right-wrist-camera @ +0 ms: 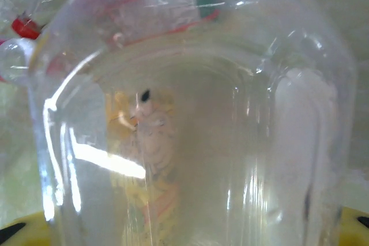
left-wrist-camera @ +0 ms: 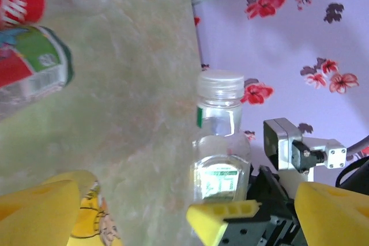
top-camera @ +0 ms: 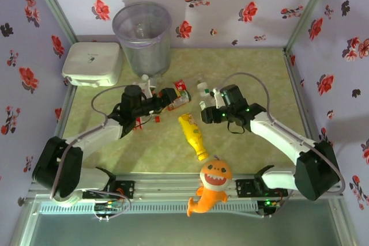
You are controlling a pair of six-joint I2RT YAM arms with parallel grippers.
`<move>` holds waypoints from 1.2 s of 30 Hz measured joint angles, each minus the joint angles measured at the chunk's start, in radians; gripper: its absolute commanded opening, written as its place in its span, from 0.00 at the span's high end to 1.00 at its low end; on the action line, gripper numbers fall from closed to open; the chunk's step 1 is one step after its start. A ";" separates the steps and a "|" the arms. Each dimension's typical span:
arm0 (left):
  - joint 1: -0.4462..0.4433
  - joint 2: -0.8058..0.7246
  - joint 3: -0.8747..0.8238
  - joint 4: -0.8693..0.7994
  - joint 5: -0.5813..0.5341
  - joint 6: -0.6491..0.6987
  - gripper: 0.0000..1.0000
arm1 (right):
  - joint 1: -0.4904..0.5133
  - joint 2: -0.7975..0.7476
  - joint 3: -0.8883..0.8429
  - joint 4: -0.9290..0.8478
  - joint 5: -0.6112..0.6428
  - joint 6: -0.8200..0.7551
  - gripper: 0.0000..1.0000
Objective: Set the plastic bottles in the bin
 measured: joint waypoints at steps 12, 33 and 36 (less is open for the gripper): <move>-0.112 0.208 0.058 0.191 0.037 -0.100 0.12 | 0.077 0.028 0.000 0.058 -0.053 -0.050 0.80; -0.122 0.301 0.094 0.281 0.023 -0.158 0.70 | 0.101 0.045 -0.002 0.080 -0.031 -0.050 0.50; -0.122 0.304 0.094 0.286 0.022 -0.158 0.71 | 0.101 0.045 -0.002 0.079 -0.028 -0.050 0.27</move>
